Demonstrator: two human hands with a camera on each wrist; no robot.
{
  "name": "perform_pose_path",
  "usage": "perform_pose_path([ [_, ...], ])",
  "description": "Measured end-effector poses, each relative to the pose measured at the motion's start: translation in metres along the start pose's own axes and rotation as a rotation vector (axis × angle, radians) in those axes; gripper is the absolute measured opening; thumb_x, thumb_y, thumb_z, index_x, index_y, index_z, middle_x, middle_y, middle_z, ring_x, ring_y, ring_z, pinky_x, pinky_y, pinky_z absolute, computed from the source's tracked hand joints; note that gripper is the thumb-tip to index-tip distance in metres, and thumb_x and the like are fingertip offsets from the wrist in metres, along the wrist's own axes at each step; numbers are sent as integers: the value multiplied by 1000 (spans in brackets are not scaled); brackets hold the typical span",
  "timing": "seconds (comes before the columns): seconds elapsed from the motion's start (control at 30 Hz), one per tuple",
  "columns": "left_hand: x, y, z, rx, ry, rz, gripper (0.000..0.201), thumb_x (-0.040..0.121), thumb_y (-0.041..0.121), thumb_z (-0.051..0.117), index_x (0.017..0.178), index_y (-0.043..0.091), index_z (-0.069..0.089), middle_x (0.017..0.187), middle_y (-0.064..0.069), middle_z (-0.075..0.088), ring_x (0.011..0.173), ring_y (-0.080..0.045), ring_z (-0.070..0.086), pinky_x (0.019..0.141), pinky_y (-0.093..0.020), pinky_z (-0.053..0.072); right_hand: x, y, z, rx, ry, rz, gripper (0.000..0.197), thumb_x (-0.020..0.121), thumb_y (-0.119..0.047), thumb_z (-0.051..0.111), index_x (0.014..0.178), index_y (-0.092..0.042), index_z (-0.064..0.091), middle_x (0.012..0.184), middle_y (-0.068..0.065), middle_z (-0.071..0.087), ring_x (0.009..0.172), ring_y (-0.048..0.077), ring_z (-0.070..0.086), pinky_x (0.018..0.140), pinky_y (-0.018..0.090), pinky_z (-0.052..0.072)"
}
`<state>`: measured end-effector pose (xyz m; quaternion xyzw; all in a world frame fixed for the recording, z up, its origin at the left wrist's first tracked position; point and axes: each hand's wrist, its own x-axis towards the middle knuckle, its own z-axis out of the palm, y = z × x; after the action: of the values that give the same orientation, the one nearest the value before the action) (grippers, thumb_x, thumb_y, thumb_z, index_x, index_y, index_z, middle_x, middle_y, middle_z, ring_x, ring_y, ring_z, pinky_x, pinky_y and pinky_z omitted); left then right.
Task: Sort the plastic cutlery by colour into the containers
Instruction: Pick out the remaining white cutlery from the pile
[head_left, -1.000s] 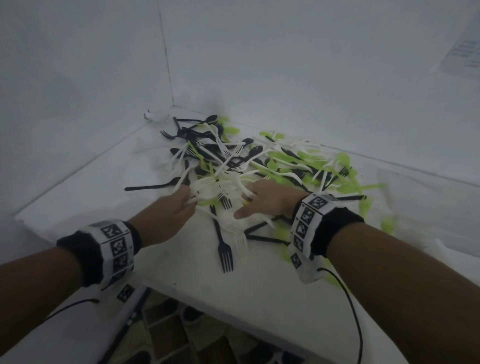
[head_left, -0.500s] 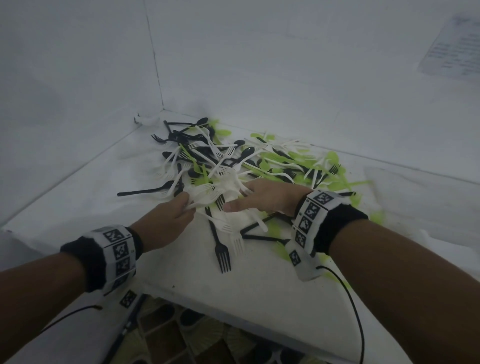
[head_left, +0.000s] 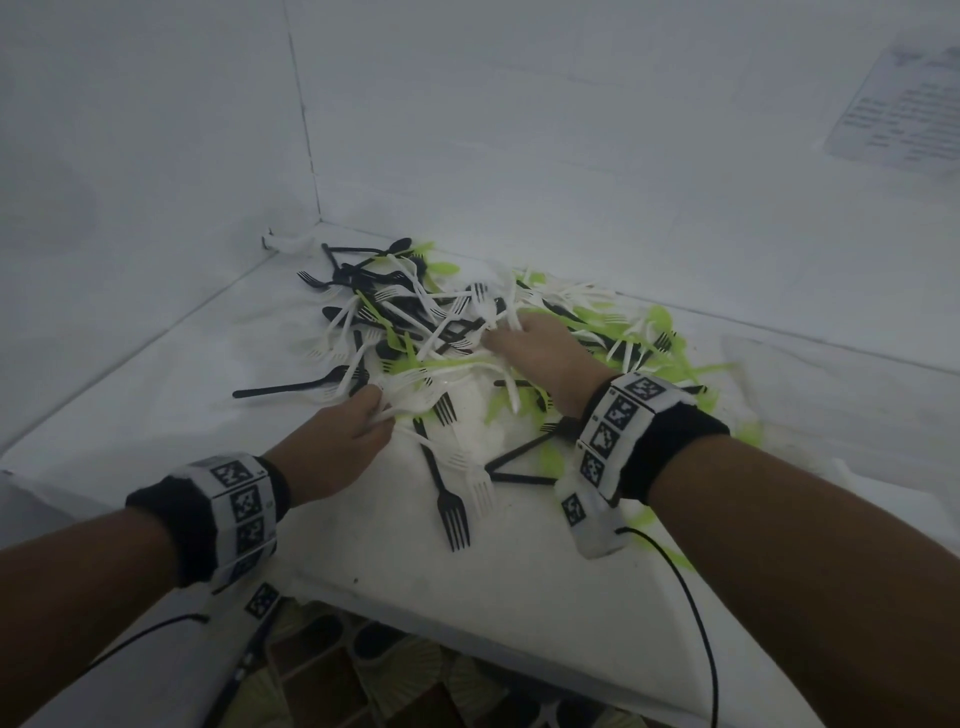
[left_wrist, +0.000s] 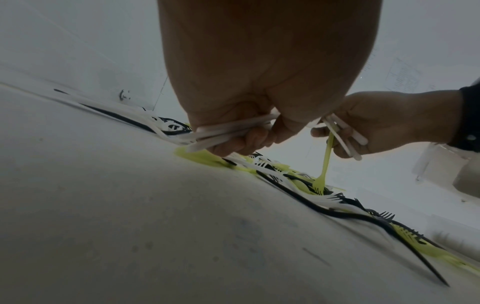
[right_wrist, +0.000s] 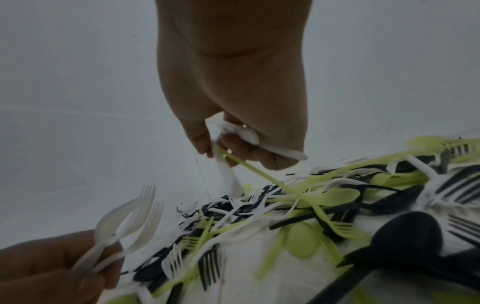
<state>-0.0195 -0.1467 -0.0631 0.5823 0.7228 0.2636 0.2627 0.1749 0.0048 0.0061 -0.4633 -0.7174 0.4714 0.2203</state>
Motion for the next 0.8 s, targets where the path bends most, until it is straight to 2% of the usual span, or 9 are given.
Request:
perform_pose_path([
  [0.1, -1, -3, -1, -17, -6, -4, 23, 104, 22, 50, 86, 12, 39, 71, -1, 46, 53, -7, 36, 52, -20, 33, 5, -8, -2, 115, 168, -54, 20, 99, -23, 59, 82, -13, 61, 78, 1, 55, 71, 16, 51, 71, 31, 45],
  [0.17, -1, -6, -1, -14, -8, -7, 26, 103, 23, 52, 85, 10, 39, 71, -1, 45, 55, -9, 36, 57, -26, 34, 9, -12, -6, 195, 257, -54, 17, 102, -24, 54, 97, -11, 63, 81, 4, 64, 69, 12, 58, 70, 30, 46],
  [0.23, -1, -8, -1, -6, -14, -8, 28, 102, 25, 53, 85, 8, 38, 71, -1, 44, 58, -11, 36, 59, -30, 34, 10, -12, -11, 242, 277, -35, 20, 104, -25, 52, 108, -9, 63, 81, 6, 69, 54, 1, 57, 64, 26, 43],
  [0.3, -1, -10, -1, 3, -25, -7, 30, 102, 27, 55, 86, 7, 39, 72, -2, 43, 60, -13, 36, 60, -32, 34, 9, -8, -16, 260, 290, -41, 20, 105, -25, 52, 106, -9, 63, 75, 3, 70, 42, -4, 49, 59, 23, 39],
  [0.4, 1, -10, 0, 21, -40, -2, 30, 101, 29, 56, 87, 7, 40, 72, -3, 42, 62, -15, 37, 60, -32, 34, 9, -2, -25, 320, 400, -50, 18, 104, -25, 52, 100, -10, 61, 61, -5, 62, 43, 0, 48, 53, 19, 40],
  [0.5, 4, -7, 4, 52, -48, 15, 31, 101, 31, 57, 84, 11, 40, 71, -2, 44, 61, -15, 38, 59, -30, 33, 12, 2, -31, 432, 459, 5, 16, 101, -24, 53, 97, -11, 61, 59, -3, 57, 48, 7, 48, 55, 25, 38],
  [0.57, 7, -5, 5, 58, -48, 26, 30, 101, 31, 58, 84, 13, 42, 71, -1, 47, 60, -12, 40, 57, -26, 33, 12, 6, -32, 355, 427, 43, 16, 101, -22, 51, 98, -10, 62, 60, -2, 56, 52, 12, 48, 55, 27, 38],
  [0.67, 11, -4, 7, 61, -60, 34, 28, 102, 32, 57, 90, 8, 47, 75, -11, 52, 60, -12, 42, 58, -27, 34, 6, 17, -24, 122, 280, 59, 14, 103, -23, 49, 97, -16, 59, 60, 0, 60, 61, 20, 57, 62, 32, 44],
  [0.8, 12, -4, 4, 55, -26, 33, 28, 105, 27, 51, 87, 7, 43, 73, -7, 49, 62, -16, 42, 58, -26, 33, -1, 35, -9, -269, 23, -77, 23, 106, -29, 47, 105, -10, 59, 83, 6, 61, 67, 16, 52, 62, 31, 41],
])
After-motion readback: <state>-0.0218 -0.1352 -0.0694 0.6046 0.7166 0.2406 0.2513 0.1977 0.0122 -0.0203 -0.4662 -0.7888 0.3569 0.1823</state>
